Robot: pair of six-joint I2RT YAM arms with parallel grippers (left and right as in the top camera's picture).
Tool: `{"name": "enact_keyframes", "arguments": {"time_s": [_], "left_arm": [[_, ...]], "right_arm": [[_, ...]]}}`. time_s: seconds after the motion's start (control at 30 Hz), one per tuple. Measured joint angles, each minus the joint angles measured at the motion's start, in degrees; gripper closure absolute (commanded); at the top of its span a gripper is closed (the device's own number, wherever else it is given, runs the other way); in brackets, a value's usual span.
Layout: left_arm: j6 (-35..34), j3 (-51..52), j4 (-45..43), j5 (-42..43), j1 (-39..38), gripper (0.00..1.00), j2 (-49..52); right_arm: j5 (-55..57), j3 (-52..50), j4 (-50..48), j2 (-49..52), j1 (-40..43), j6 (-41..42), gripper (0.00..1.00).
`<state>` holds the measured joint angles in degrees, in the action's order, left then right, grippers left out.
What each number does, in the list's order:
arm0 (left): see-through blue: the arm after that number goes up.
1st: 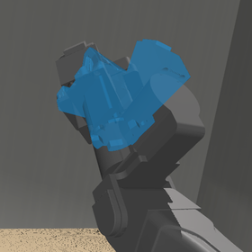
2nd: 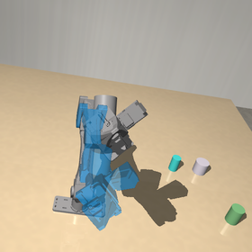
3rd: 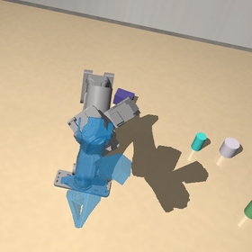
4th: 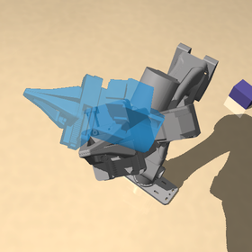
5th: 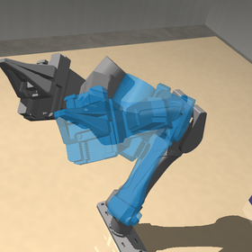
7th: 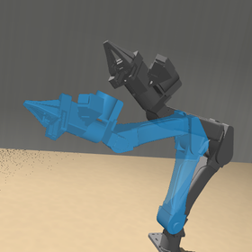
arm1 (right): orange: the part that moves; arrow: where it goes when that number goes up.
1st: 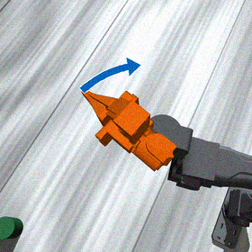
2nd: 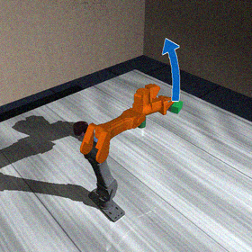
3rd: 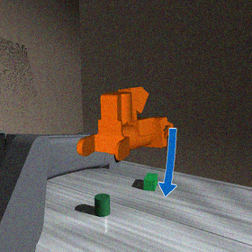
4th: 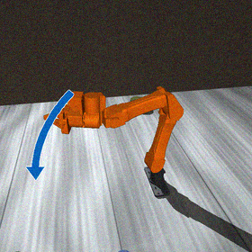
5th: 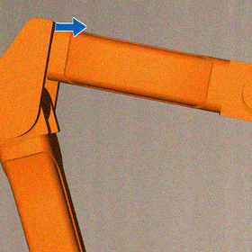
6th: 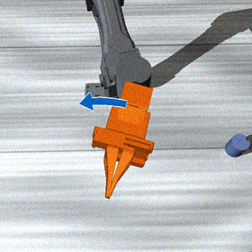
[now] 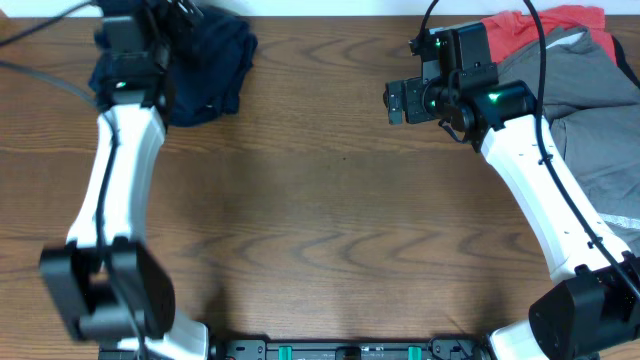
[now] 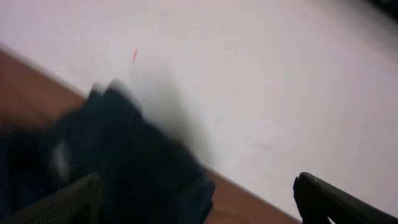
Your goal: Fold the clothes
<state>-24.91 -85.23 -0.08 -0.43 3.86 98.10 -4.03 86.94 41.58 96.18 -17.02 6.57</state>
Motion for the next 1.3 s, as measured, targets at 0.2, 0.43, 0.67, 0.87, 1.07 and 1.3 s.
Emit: {"name": "enact_keyframes", "arguments": {"time_s": [0.2, 0.43, 0.67, 0.87, 1.07, 1.3], "left_arm": [[9.1, -1.0, -4.8, 0.0, -0.5, 0.02, -2.5], [17.9, -1.1, -21.9, 0.1, -0.1, 0.02, 10.9], [22.7, -1.1, -29.1, 0.1, 1.9, 0.02, 26.3], [23.7, -1.1, -29.7, 0.0, 2.4, 0.02, 36.6], [23.9, -1.4, -29.7, 0.0, 2.1, 0.02, 38.1], [24.0, -1.4, -23.4, 0.0, 2.2, 0.02, 34.1]], "right_arm": [[0.0, 0.0, -1.1, 0.0, 0.0, 0.4, 0.01], [-0.4, 0.0, -1.1, 0.0, 0.0, 0.5, 0.01], [-0.5, -0.1, -0.7, 0.0, 0.0, 0.5, 0.01], [-0.5, -0.1, -0.8, 0.0, 0.0, 0.5, 0.01], [-0.5, -0.1, -0.8, 0.0, 0.0, 0.5, 0.01], [-0.5, -0.1, -2.8, 0.0, 0.0, -0.3, 0.01]]}}
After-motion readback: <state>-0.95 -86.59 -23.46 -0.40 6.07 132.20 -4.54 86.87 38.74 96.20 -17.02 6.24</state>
